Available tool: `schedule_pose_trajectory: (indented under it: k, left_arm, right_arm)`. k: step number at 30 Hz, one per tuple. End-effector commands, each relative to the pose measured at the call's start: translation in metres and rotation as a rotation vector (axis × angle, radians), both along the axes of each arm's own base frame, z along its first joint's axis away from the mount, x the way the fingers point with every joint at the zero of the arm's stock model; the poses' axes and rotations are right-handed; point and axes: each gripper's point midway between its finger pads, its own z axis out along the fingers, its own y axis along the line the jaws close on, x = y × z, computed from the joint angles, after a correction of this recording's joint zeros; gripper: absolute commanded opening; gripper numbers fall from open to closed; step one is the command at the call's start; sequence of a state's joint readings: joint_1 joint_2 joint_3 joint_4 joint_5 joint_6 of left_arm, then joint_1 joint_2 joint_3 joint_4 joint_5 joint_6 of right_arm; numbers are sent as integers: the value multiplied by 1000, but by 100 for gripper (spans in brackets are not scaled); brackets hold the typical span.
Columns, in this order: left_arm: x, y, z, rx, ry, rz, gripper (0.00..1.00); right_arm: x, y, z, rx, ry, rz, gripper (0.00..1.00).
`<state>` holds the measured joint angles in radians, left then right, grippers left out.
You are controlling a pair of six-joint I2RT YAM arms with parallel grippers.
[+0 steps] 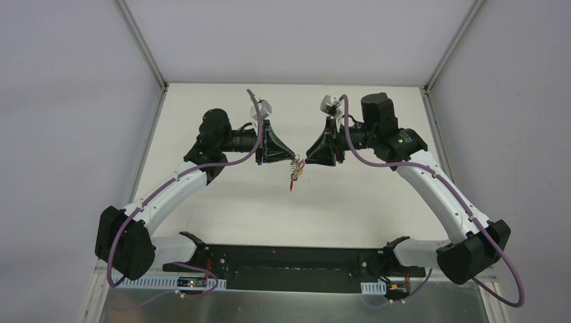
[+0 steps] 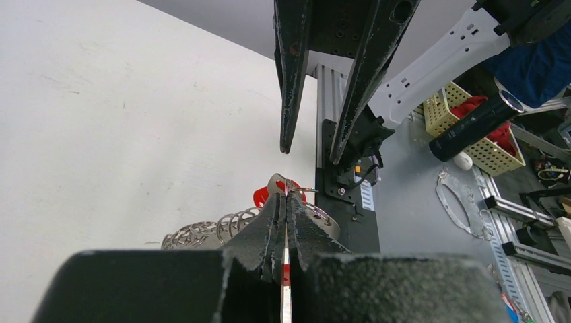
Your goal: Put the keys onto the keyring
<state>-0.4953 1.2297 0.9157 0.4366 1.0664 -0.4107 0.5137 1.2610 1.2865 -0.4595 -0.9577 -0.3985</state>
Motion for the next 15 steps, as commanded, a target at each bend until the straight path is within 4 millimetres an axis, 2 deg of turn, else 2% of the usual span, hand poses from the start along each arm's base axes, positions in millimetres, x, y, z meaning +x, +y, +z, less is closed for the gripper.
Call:
schedule_pose_trajectory:
  k: [1,6,15]
  left_arm:
    - [-8,4,21,-45,-95,-27,0]
    - [-9,4,23,-57,-85,-30,0]
    - [-8,3,26,-70,-78,-28,0]
  right_arm:
    - [5,4,25,53,-36,-7,33]
    - [10,13,22,62,8,2,27]
    - [9,24,11,46,37,28,25]
